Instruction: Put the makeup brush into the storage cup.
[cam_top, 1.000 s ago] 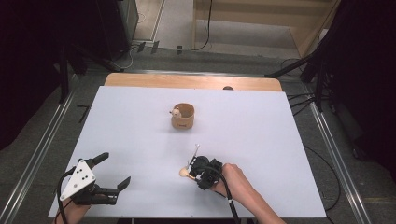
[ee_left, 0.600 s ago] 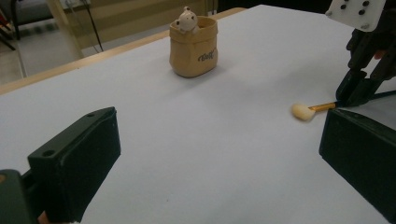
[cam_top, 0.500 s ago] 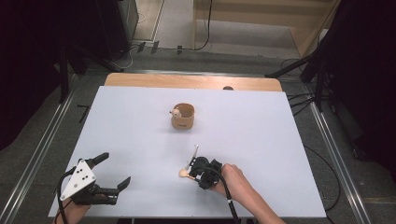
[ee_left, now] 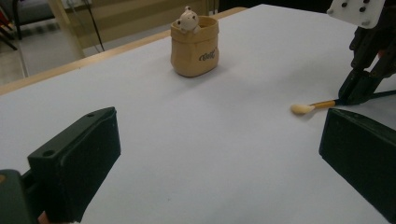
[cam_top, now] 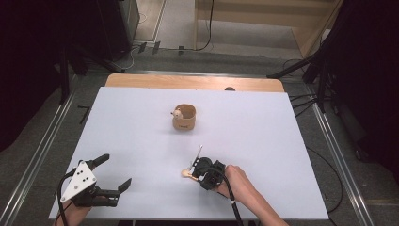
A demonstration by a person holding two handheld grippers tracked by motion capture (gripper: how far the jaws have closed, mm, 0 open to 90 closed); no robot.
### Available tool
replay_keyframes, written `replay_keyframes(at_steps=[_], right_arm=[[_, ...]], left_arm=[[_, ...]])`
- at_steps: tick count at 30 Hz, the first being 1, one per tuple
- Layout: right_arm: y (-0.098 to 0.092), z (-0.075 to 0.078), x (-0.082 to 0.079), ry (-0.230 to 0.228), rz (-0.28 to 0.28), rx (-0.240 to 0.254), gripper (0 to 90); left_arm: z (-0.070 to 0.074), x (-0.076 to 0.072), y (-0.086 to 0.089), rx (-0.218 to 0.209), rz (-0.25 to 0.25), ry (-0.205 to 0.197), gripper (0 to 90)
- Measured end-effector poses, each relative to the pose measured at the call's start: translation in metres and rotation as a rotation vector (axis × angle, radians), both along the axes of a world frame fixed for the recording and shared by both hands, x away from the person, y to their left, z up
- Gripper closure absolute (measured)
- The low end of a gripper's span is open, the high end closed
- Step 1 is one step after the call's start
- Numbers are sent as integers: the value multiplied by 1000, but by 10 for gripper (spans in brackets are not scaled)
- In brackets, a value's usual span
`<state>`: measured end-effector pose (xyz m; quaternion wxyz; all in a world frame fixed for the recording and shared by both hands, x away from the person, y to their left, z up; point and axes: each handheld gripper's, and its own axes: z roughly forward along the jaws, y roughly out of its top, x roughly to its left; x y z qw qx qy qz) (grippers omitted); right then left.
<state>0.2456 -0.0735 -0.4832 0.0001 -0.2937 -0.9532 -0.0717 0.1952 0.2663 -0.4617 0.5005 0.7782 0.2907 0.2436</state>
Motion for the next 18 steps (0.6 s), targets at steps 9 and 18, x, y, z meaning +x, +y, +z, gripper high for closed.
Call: replay_keyframes(at_steps=[9,18], right_arm=[[-9,9,1,-30,-14,53,844],[-21,22,0,-66,-32,136,844]], left_arm=[[0,0,0,4,0,1,0],[0,0,0,6,0,2,0]])
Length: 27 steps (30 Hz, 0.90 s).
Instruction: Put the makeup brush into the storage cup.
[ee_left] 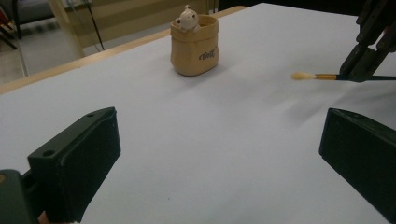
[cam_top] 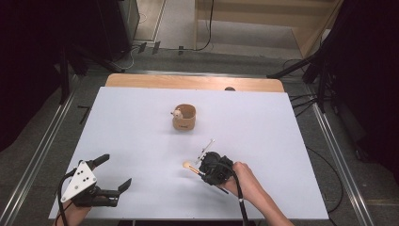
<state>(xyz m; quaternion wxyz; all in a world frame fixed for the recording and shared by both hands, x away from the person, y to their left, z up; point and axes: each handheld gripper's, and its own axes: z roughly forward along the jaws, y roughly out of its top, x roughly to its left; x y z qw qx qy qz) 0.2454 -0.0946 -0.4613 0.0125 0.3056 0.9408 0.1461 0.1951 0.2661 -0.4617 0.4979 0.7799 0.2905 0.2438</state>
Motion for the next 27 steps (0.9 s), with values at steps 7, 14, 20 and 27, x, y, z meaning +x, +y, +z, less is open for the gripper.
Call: replay_keyframes(at_steps=[7,14,20,27], right_arm=[[-7,6,-2,-27,-19,43,844],[-14,10,-1,-62,-44,87,845],[-19,12,-3,-97,-59,136,845],[-23,13,-4,-114,-73,166,845]], left_arm=[[0,0,0,1,0,0,0],[0,0,0,1,0,2,0],[0,0,-1,1,-2,3,0],[0,0,-1,1,-5,5,0]])
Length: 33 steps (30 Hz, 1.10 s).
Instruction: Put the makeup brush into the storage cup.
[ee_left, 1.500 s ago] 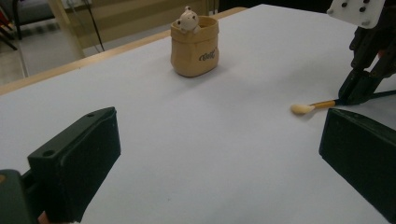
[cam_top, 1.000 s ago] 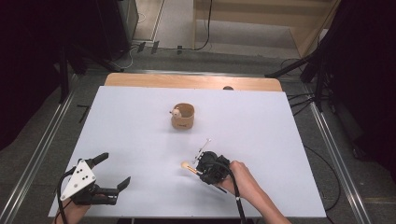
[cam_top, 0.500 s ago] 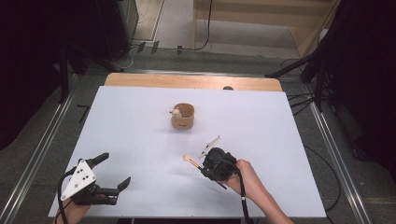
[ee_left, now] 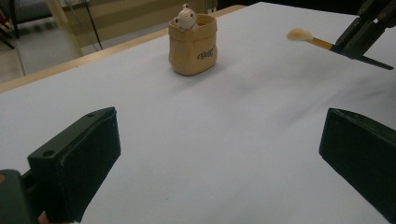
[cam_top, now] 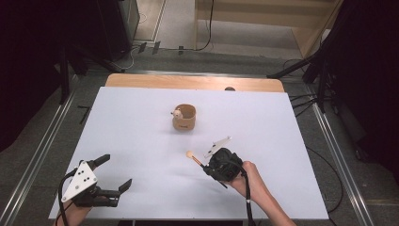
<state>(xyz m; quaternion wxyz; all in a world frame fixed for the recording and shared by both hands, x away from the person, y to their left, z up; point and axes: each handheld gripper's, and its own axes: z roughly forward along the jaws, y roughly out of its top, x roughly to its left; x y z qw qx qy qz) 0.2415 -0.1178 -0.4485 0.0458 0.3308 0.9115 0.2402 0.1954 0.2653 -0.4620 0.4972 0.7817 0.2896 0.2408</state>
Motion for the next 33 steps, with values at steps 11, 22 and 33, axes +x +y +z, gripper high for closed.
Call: replay_keyframes(at_steps=[11,22,33], right_arm=[[-5,7,-4,-74,-7,90,845],[-5,15,-8,-133,-7,164,845],[-8,18,-11,-178,-7,255,846]], left_arm=[[0,0,-1,0,1,1,0],[0,1,-1,0,2,-1,0],[0,0,0,1,3,0,0]])
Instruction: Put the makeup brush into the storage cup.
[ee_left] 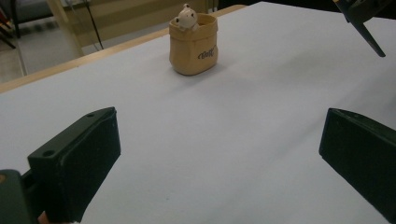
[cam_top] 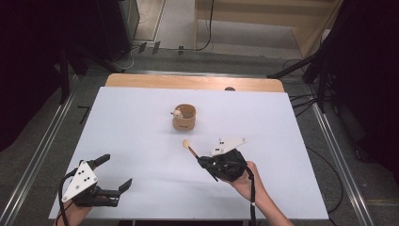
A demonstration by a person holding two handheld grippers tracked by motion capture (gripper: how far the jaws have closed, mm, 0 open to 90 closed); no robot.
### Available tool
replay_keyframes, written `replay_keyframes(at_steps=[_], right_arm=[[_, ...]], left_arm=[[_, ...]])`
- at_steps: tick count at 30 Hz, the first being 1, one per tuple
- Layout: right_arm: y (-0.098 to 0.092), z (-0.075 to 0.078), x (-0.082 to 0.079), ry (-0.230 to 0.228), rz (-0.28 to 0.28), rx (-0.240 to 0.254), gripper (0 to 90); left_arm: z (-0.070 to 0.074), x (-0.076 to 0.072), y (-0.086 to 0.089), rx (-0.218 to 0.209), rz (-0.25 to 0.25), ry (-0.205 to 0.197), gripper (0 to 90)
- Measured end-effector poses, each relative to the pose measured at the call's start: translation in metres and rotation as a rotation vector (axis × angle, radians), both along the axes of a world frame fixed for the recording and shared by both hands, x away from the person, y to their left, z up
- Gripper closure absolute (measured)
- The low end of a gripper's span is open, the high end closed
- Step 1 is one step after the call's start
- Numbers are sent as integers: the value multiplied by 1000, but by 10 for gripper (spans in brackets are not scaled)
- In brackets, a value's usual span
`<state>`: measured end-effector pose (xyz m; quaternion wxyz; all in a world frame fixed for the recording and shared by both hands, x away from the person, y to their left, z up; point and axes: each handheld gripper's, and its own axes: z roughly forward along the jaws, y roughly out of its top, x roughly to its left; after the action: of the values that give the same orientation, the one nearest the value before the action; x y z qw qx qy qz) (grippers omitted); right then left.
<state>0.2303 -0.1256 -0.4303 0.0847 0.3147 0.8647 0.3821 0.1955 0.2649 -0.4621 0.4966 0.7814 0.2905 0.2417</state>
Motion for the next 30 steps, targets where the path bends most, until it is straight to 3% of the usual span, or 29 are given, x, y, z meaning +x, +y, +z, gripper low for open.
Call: replay_keyframes(at_steps=[11,17,30], right_arm=[[2,2,-5,-56,-3,78,846],[3,-1,-4,-45,-1,92,846],[2,-1,-8,-103,-47,170,846]], left_arm=[[0,0,0,3,0,-3,0],[0,0,0,0,4,0,0],[1,0,-1,-9,10,24,0]])
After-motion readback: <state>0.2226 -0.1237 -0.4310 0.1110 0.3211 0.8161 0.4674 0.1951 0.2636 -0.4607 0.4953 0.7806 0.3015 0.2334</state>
